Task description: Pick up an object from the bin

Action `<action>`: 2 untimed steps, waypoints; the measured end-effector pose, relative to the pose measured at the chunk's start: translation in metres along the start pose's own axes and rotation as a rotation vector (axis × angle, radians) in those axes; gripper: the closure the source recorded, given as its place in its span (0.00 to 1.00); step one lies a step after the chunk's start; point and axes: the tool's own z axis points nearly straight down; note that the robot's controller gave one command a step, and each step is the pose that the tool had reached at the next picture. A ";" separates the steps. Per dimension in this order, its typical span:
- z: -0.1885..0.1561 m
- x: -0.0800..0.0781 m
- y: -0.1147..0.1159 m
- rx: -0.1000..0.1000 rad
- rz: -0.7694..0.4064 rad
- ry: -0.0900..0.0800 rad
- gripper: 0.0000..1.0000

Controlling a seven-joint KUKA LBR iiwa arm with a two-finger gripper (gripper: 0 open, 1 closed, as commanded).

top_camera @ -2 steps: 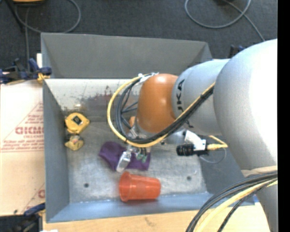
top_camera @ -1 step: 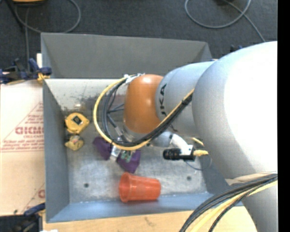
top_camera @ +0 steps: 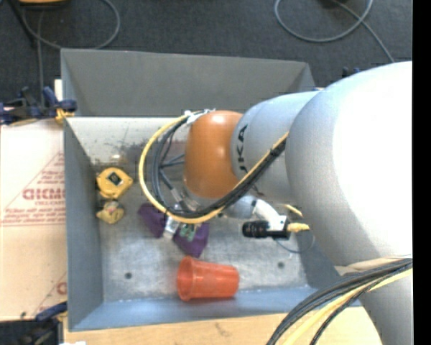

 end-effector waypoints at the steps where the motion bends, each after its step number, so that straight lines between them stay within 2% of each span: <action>1: -0.002 0.001 0.000 0.000 0.000 0.001 1.00; 2: -0.015 0.002 -0.002 0.002 0.000 -0.001 1.00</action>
Offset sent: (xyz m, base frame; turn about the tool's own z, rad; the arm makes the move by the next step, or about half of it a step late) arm 0.0002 0.0000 0.0779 0.0000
